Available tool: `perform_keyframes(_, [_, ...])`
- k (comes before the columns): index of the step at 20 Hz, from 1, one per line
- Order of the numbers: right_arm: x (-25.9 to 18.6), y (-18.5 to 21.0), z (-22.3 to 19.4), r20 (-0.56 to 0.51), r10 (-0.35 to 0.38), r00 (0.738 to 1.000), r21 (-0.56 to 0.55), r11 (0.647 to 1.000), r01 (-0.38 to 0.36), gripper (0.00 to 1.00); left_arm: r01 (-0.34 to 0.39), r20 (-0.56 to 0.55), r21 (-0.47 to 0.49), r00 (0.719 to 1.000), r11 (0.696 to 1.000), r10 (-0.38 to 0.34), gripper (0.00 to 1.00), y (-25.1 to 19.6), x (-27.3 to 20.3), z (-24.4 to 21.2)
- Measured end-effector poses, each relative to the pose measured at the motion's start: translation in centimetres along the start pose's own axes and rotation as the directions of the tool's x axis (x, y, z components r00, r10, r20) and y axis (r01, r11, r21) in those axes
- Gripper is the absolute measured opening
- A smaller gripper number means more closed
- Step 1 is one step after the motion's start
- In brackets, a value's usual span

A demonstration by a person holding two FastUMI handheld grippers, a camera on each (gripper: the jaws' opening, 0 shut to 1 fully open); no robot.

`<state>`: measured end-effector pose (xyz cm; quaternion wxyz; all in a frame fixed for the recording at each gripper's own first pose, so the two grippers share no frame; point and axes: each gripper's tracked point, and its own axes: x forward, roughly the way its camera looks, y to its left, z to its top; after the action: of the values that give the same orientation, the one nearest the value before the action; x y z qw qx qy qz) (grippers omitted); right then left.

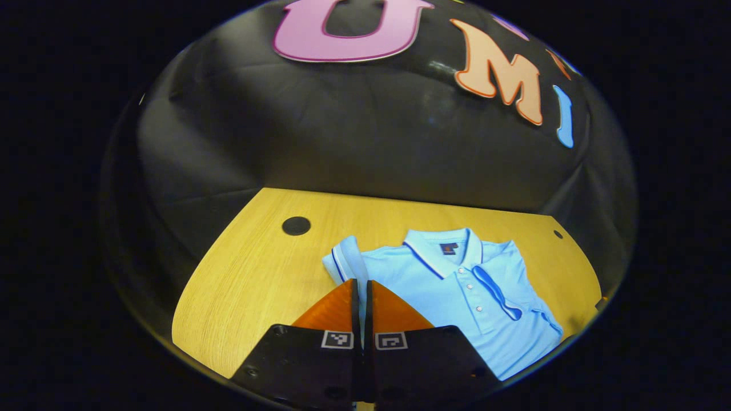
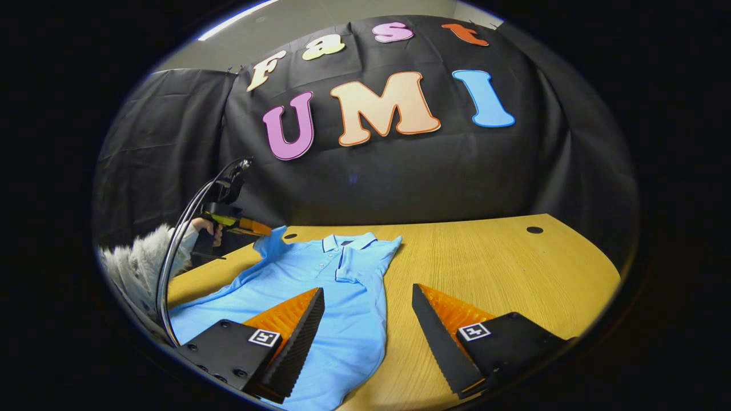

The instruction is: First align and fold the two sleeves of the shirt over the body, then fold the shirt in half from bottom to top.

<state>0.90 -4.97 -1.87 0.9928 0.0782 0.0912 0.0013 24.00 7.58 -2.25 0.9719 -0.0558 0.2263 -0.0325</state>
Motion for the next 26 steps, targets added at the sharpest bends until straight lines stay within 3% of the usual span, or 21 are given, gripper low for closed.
perform_keyframes(5, [-0.3, 0.5, -0.4, 0.000, 0.007, 1.000, 0.001, 1.000, -0.007, 0.97, 0.106, -0.014, 0.080, 0.994, 0.991, -0.105, 0.00, -7.6, 1.4, -0.1])
perform_keyframes(8, [-0.3, 0.9, -0.9, -0.008, 0.012, 1.000, 0.006, 1.000, -0.012, 0.97, 0.129, -0.050, 0.126, 0.991, 0.984, -0.124, 0.00, -10.6, 2.7, -1.9])
perform_keyframes(13, [-0.4, 1.3, -1.4, -0.020, 0.020, 1.000, 0.000, 1.000, -0.020, 0.97, 0.133, -0.092, 0.186, 0.989, 0.974, -0.118, 0.00, -12.7, 4.7, -4.6])
perform_keyframes(15, [-0.3, 1.4, -1.9, -0.030, 0.024, 0.999, 0.000, 1.000, -0.024, 0.97, 0.141, -0.081, 0.212, 0.989, 0.967, -0.127, 0.05, -13.2, 4.6, -4.7])
perform_keyframes(17, [-0.2, 1.7, -2.4, -0.042, 0.027, 0.999, -0.003, 1.000, -0.027, 0.97, 0.106, -0.078, 0.253, 0.993, 0.962, -0.089, 0.06, -12.3, 3.9, -4.8])
perform_keyframes(18, [-0.1, 2.0, -2.6, -0.046, 0.031, 0.998, -0.004, 1.000, -0.031, 0.97, 0.079, -0.079, 0.268, 0.995, 0.960, -0.060, 0.12, -11.7, 3.4, -4.9])
perform_keyframes(19, [-0.1, 2.2, -2.7, -0.049, 0.036, 0.998, -0.005, 0.999, -0.036, 0.92, 0.074, -0.077, 0.270, 0.995, 0.960, -0.055, 0.36, -11.5, 2.9, -4.9])
perform_keyframes(20, [0.0, 2.4, -2.9, -0.053, 0.040, 0.998, -0.006, 0.999, -0.040, 0.97, 0.065, -0.074, 0.264, 0.996, 0.962, -0.047, 0.45, -11.3, 2.1, -5.0])
perform_keyframes(21, [0.0, 2.6, -3.0, -0.058, 0.042, 0.997, -0.009, 0.999, -0.042, 0.97, 0.052, -0.069, 0.260, 0.997, 0.964, -0.035, 0.63, -10.8, 1.2, -5.0])
perform_keyframes(22, [-0.1, 2.7, -3.3, -0.060, 0.043, 0.997, -0.013, 0.999, -0.044, 0.97, 0.051, -0.063, 0.256, 0.997, 0.965, -0.036, 0.74, -10.3, 0.4, -5.3])
perform_keyframes(23, [-0.2, 2.9, -3.5, -0.064, 0.045, 0.997, -0.015, 0.999, -0.047, 0.97, 0.042, -0.056, 0.253, 0.998, 0.967, -0.028, 0.95, -9.9, -0.5, -5.3])
perform_keyframes(26, [-1.0, 3.5, -4.9, -0.089, 0.055, 0.994, -0.023, 0.998, -0.057, 0.97, 0.036, -0.051, 0.254, 0.998, 0.966, -0.024, 1.00, -8.0, -4.5, -6.5])
